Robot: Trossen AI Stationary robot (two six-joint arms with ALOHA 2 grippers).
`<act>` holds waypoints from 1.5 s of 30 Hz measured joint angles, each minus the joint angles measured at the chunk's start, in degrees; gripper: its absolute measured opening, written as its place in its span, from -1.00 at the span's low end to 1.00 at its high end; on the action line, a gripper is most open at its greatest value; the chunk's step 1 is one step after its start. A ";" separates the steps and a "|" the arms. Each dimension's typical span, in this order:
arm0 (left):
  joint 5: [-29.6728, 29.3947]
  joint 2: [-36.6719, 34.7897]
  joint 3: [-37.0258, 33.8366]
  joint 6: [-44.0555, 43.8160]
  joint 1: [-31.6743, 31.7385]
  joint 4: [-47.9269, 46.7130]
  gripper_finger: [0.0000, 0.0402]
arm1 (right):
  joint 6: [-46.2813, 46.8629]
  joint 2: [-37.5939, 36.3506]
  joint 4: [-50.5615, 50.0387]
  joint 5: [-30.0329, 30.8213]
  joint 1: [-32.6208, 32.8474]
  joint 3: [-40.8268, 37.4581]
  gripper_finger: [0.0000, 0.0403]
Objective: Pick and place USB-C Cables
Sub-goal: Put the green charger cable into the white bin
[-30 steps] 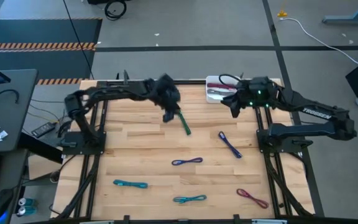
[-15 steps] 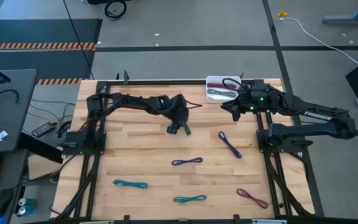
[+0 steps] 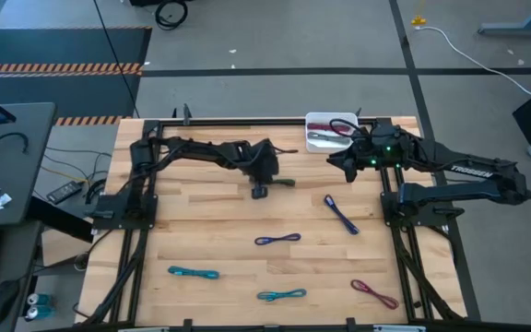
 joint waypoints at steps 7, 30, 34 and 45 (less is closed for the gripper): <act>3.33 -9.45 1.97 -11.70 0.13 -0.34 -0.84 | -14.36 7.21 -0.70 -10.41 -3.49 2.65 -0.39; 2.15 -14.03 9.09 -13.61 -0.61 -2.39 -0.83 | -52.97 38.49 -6.06 -7.61 -4.00 23.50 0.17; 2.12 -14.03 9.09 -13.78 -0.95 -2.41 -0.83 | -52.81 39.74 -5.75 -7.65 -3.94 23.52 -0.04; 1.51 -14.05 9.29 -18.54 -0.82 -3.19 -0.61 | -45.75 35.02 -10.67 -6.83 -4.30 23.50 -0.92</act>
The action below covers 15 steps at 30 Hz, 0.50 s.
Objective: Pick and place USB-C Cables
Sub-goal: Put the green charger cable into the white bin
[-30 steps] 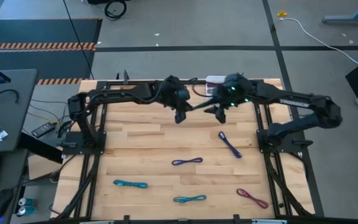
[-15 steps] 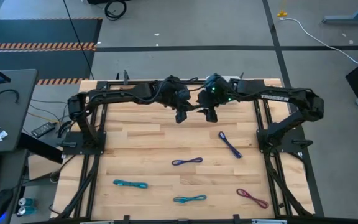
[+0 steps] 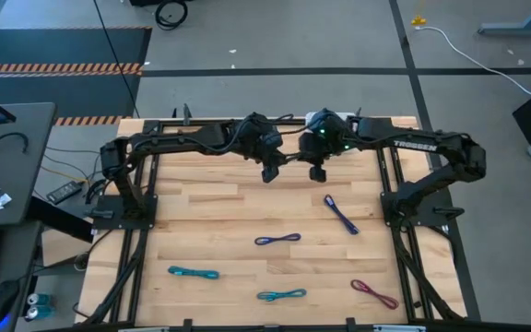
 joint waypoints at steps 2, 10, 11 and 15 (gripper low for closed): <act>-0.05 -0.26 -0.18 -1.59 0.43 -1.25 -0.50 | 0.40 -2.13 -4.58 2.31 -1.37 0.00 -0.91; 0.00 -5.85 -0.22 -7.51 2.27 -5.56 -0.09 | -0.54 -7.12 -17.90 10.28 -19.51 0.00 -0.93; 0.02 -6.67 -0.22 -7.66 2.35 -5.51 -0.07 | -0.91 -6.84 -17.92 10.87 -22.23 0.00 -0.93; -0.15 -9.68 -0.15 -7.89 2.28 -5.05 -0.02 | -3.75 -2.91 -18.00 10.36 -30.70 0.00 -0.93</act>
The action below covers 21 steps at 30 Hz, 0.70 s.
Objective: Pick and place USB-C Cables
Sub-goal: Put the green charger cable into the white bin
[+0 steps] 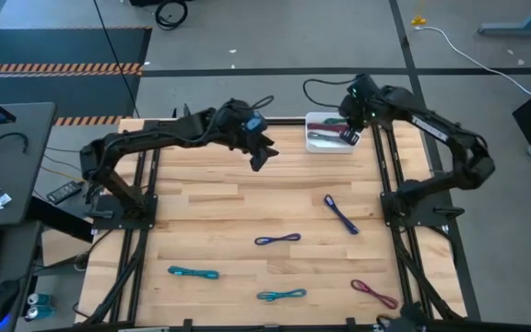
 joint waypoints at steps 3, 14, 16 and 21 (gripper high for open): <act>-0.02 -1.80 -0.02 -2.20 -0.09 -0.12 -0.05 | -4.07 4.20 1.51 -0.65 -2.65 -0.04 -0.93; -2.28 -7.93 -0.02 -4.04 -0.57 2.04 -0.19 | -11.67 16.95 15.07 -10.57 -4.60 -0.04 -0.93; -2.43 -8.13 -0.02 -4.79 -0.81 2.03 -0.20 | -12.49 18.46 16.02 -11.74 -5.40 -0.02 -0.93; -2.50 -8.13 -0.02 -5.42 -2.24 2.02 -0.22 | -13.81 21.39 15.88 -15.72 -7.64 -0.02 -0.92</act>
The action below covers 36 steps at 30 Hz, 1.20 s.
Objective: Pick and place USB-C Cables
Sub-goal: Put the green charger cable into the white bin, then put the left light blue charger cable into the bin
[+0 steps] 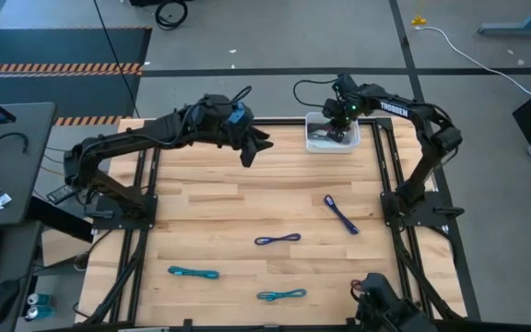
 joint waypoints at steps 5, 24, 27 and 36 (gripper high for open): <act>-4.24 0.09 0.00 0.01 -2.02 -0.02 -0.23 | 0.11 2.28 1.42 -2.07 -1.58 0.00 -0.83; -5.94 0.15 0.00 -0.47 -2.39 0.89 -0.26 | 7.27 -9.05 0.07 7.42 -0.40 1.40 -0.14; -5.17 -0.28 0.00 -1.48 -1.80 -0.96 -0.26 | 11.97 -14.63 0.35 0.96 0.50 1.42 -0.18; -3.97 -6.23 -0.02 -1.41 -1.47 -24.69 -0.28 | 25.66 -30.21 0.25 -4.30 11.60 1.46 -0.31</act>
